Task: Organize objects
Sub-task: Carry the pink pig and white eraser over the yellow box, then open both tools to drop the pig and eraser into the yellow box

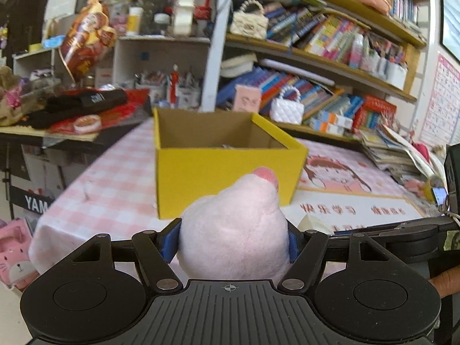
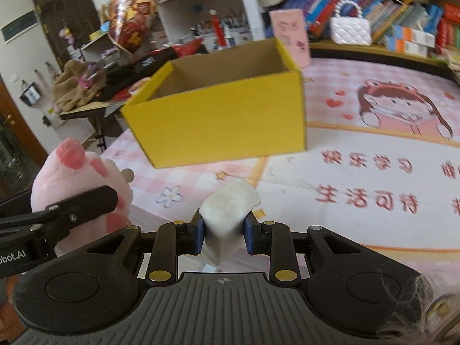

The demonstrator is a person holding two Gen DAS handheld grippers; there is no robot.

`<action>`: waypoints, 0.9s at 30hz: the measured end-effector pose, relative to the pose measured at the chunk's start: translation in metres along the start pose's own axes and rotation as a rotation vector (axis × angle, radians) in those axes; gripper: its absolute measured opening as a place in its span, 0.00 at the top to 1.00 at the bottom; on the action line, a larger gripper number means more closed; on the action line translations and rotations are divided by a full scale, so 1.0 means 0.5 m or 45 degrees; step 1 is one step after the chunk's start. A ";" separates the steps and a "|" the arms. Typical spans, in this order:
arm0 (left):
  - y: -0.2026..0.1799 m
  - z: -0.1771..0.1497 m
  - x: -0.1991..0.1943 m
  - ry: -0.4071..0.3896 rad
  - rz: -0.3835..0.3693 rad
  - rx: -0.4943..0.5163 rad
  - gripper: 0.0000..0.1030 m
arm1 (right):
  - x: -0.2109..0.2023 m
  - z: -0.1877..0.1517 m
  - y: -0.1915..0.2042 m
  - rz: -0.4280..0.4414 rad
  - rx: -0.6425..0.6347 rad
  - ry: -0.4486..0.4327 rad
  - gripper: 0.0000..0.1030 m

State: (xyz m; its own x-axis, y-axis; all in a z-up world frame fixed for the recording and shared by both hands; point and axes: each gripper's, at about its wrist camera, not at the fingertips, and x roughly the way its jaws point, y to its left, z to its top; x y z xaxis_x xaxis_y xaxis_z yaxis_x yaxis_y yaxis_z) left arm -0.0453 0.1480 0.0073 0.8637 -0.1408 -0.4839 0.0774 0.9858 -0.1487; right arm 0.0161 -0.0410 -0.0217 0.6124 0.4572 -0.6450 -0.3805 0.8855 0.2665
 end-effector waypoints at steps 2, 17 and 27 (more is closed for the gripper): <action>0.007 0.008 -0.001 -0.032 0.002 -0.005 0.32 | 0.001 0.011 0.011 0.009 -0.019 -0.012 0.76; 0.027 0.193 0.112 -0.252 -0.006 -0.077 0.31 | 0.035 0.225 0.011 -0.061 -0.144 -0.297 0.76; 0.029 0.194 0.283 -0.079 0.194 0.003 0.28 | 0.201 0.302 -0.024 -0.159 -0.293 -0.147 0.76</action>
State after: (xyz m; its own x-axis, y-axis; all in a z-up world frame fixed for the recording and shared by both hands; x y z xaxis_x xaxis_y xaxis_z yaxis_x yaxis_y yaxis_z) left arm 0.1264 0.1512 0.0201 0.8945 0.0161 -0.4467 -0.0558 0.9956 -0.0757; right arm 0.1869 0.0068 0.0184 0.7342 0.3637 -0.5733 -0.4365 0.8996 0.0117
